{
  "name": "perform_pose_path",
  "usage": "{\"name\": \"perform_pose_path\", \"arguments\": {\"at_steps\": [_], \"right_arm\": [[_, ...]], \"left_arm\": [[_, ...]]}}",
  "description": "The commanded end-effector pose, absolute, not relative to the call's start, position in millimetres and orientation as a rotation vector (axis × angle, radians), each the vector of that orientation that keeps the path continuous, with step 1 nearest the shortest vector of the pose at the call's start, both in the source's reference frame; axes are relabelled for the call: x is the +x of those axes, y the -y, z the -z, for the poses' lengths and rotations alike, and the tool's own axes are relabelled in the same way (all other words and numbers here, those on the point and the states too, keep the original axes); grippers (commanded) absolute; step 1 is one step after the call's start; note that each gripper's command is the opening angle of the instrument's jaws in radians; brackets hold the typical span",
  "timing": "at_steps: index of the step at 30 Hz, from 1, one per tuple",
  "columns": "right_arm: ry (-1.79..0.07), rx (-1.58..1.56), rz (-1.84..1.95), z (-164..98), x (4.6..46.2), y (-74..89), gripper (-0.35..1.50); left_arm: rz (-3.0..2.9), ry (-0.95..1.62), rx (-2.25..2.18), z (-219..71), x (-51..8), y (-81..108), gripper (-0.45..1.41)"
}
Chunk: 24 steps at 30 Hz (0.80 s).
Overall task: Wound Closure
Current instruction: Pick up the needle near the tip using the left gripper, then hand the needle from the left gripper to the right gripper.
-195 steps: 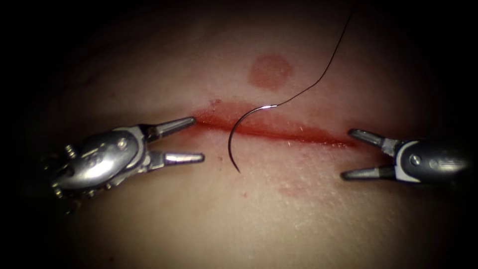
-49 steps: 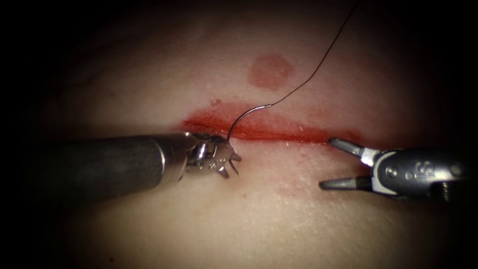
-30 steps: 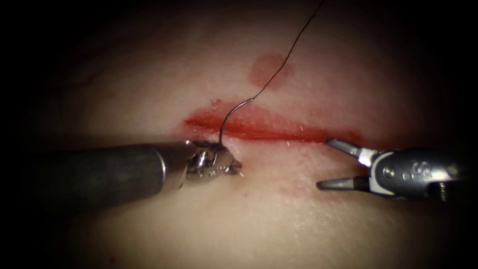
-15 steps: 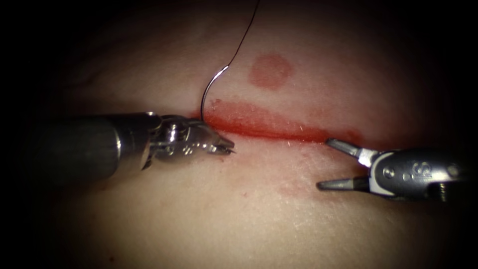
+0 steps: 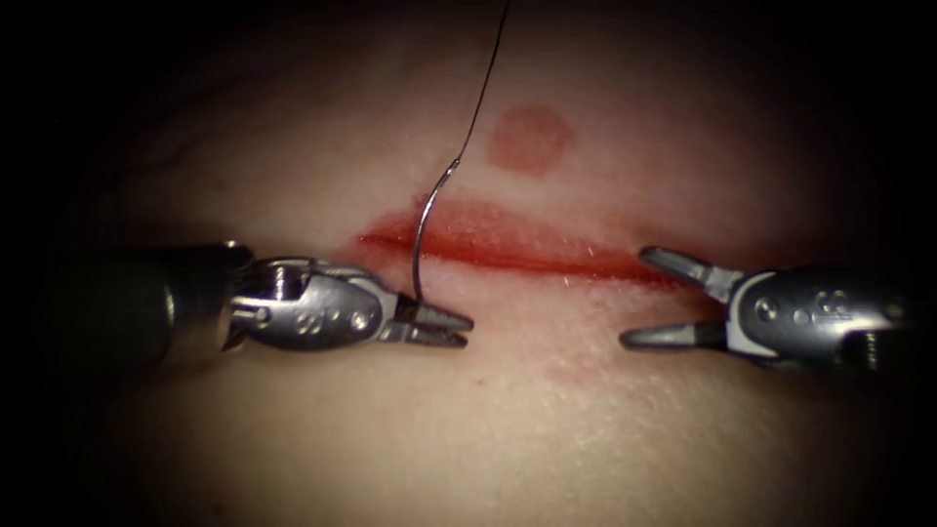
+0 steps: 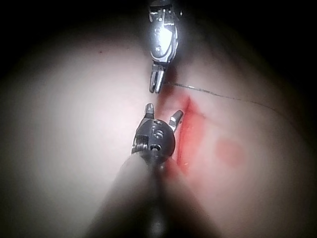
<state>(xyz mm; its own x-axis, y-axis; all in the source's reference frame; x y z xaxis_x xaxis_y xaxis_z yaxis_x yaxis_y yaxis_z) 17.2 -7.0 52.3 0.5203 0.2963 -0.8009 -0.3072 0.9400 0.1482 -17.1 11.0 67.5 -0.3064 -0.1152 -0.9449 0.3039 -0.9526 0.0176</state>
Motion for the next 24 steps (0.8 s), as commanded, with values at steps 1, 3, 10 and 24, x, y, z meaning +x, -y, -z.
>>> {"name": "perform_pose_path", "arguments": {"at_steps": [1,3,10,24], "right_arm": [[-0.961,0.001,-0.383,-53.3,17.9,6.7,0.76],[-0.965,0.024,-0.429,-53.5,18.0,6.3,0.76],[-1.082,0.203,-0.573,-54.8,18.5,4.4,0.76],[-1.159,0.366,-0.677,-57.4,20.0,4.0,0.76]], "left_arm": [[2.318,-0.242,1.704,-67.9,-17.6,-10.8,-0.35],[2.286,-0.243,1.776,-67.6,-17.5,-10.8,-0.35],[2.092,-0.257,2.089,-66.1,-16.4,-10.1,-0.35],[1.823,-0.308,2.341,-65.0,-16.6,-10.2,-0.35]]}}
